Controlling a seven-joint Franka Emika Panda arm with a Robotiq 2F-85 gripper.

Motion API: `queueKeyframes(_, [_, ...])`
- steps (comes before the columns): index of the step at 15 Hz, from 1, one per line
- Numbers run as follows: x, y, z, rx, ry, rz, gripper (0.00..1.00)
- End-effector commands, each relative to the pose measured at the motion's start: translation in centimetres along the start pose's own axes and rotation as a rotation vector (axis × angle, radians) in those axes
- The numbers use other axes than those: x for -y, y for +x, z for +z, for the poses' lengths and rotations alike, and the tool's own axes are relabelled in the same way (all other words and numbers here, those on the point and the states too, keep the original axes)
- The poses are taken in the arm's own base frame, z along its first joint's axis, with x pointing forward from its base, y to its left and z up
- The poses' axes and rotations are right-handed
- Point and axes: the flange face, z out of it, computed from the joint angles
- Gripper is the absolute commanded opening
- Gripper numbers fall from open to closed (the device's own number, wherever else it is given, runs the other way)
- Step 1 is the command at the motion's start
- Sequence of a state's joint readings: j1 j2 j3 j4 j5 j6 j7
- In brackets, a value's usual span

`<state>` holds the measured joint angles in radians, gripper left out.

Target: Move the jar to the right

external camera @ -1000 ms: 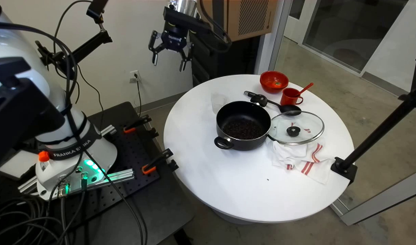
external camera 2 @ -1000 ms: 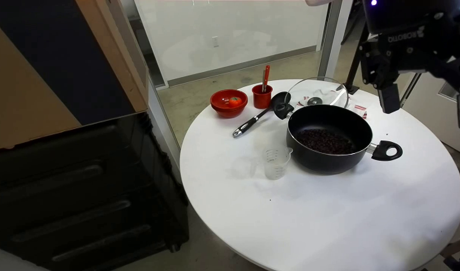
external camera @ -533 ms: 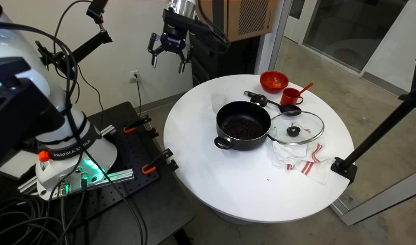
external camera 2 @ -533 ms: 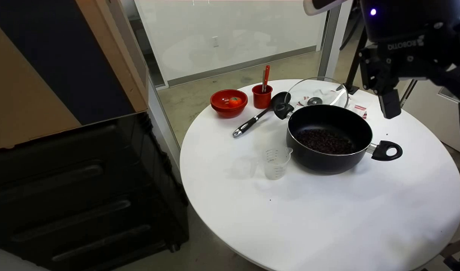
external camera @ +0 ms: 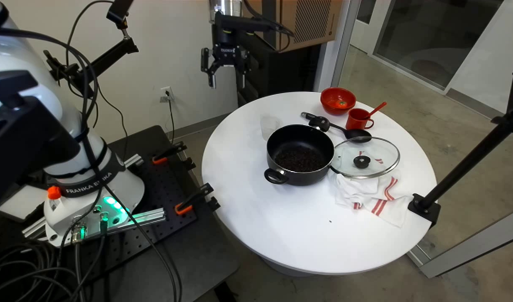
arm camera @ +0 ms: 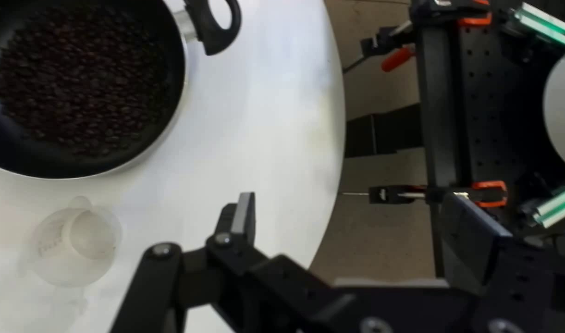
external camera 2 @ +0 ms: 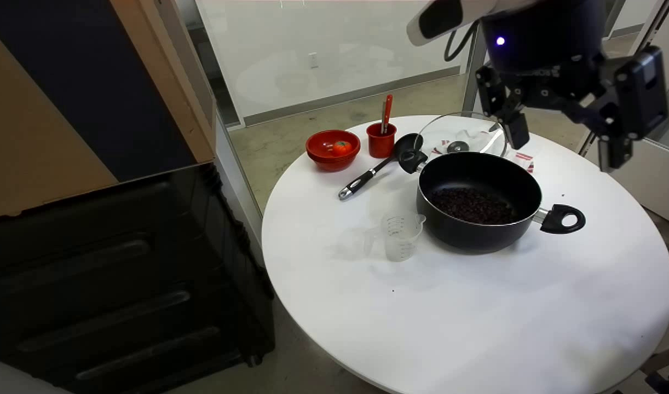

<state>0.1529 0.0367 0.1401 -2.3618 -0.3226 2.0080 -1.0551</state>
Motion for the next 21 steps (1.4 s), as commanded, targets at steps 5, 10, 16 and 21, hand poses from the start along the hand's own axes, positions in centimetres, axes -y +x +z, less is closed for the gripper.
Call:
queueKeyframes(5, [-8.1,3.0,-0.1,0.077,-0.202,-0.057,1.0])
queueKeyframes(10, [-8.3,3.2,0.2,0.044,-0.186,-0.063,1.0])
queueKeyframes(16, [-7.7,3.9,-0.6,0.009,-0.304,-0.109,1.0])
queueKeyframes(21, [-10.8,5.0,-0.8,0.142,-0.567,-0.08,1.0])
